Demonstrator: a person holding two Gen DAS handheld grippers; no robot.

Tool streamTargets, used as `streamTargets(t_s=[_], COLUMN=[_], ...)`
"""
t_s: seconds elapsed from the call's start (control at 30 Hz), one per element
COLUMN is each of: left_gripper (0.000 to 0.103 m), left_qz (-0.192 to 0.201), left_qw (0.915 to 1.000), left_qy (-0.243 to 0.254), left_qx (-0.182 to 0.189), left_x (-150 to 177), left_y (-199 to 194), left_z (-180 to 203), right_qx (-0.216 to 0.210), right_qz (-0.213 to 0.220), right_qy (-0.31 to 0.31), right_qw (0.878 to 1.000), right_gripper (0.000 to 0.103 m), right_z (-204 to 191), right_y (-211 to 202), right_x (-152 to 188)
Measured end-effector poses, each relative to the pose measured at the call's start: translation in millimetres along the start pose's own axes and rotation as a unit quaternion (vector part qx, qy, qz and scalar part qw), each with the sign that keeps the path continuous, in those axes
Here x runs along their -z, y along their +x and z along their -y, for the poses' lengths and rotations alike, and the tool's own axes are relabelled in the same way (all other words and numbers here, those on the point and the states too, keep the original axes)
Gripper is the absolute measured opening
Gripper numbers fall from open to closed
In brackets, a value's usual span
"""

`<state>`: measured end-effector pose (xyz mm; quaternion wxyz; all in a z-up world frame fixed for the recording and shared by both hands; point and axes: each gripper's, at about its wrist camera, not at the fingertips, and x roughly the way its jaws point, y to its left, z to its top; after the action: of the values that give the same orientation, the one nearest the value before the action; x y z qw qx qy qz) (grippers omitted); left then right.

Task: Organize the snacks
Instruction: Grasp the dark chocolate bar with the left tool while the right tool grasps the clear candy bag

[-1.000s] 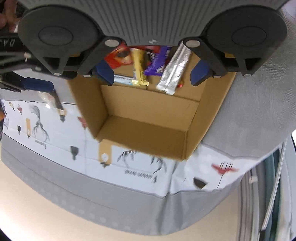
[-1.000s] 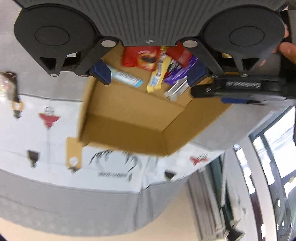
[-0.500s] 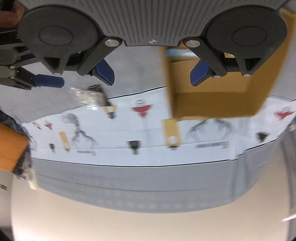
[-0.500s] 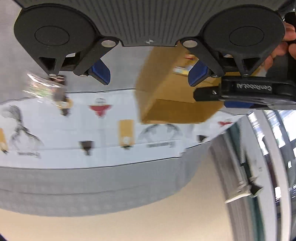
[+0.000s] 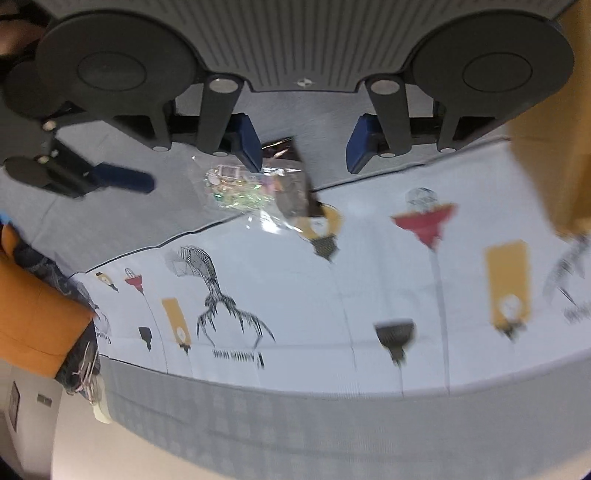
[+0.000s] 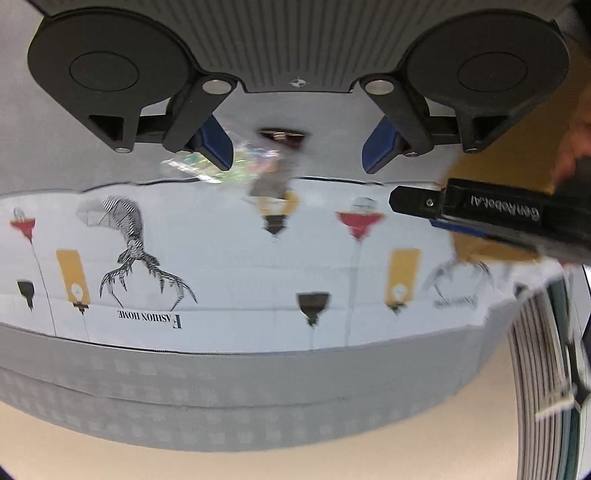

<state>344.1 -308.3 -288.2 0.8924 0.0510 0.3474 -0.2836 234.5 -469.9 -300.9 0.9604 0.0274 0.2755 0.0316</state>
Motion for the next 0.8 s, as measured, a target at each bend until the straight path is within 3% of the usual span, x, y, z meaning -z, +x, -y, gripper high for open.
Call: streamTargets(t_s=[0.1,0.3,0.43,0.5,0.53,0.57,0.67,0.8], left_gripper=[0.053,0.051,0.052,0.051,0.051,0.047,0.038,0.034], left_qz=[-0.033,-0.075,-0.048,-0.045,-0.043,-0.043,-0.045,-0.060], left_qw=[0.9987,0.9965,0.9988,0.9989,0.9989,0.9989,0.9989,0.9980], left_qy=[-0.027,-0.025,-0.006,-0.010,-0.014,-0.015,-0.013,-0.019], left_qx=[0.028,0.024,0.012,0.013,0.015,0.014,0.008,-0.006], left_x=[0.4,14.5,15.9,12.7,9.9,7.9,4.1,3.9], left_y=[43.4,109.2,119.4,125.9,128.3,130.9,133.4,122.3], left_z=[-5.1,-0.6,9.6,11.5,12.4,13.3,14.8,13.0], right_qx=[-0.008,-0.002,0.006,0.004,0.012,0.009,0.004,0.014], right_qz=[-0.020,-0.059,-0.064,-0.062,-0.065,-0.067,-0.063,-0.035], right_qy=[-0.035,-0.111,-0.129,-0.102,-0.094,-0.084,-0.040,-0.005], right_qw=[0.999,0.992,0.990,0.993,0.993,0.994,0.997,0.999], right_gripper=[0.068,0.064,0.065,0.053,0.024,0.017,0.010,0.008], right_z=[15.1,27.7,37.1,50.0,55.2,60.6,74.2,82.1], right_y=[30.9,85.4,111.2,117.5,119.1,119.8,113.8,91.2], right_x=[8.5,27.9,33.3,29.2,25.3,22.3,15.8,3.6])
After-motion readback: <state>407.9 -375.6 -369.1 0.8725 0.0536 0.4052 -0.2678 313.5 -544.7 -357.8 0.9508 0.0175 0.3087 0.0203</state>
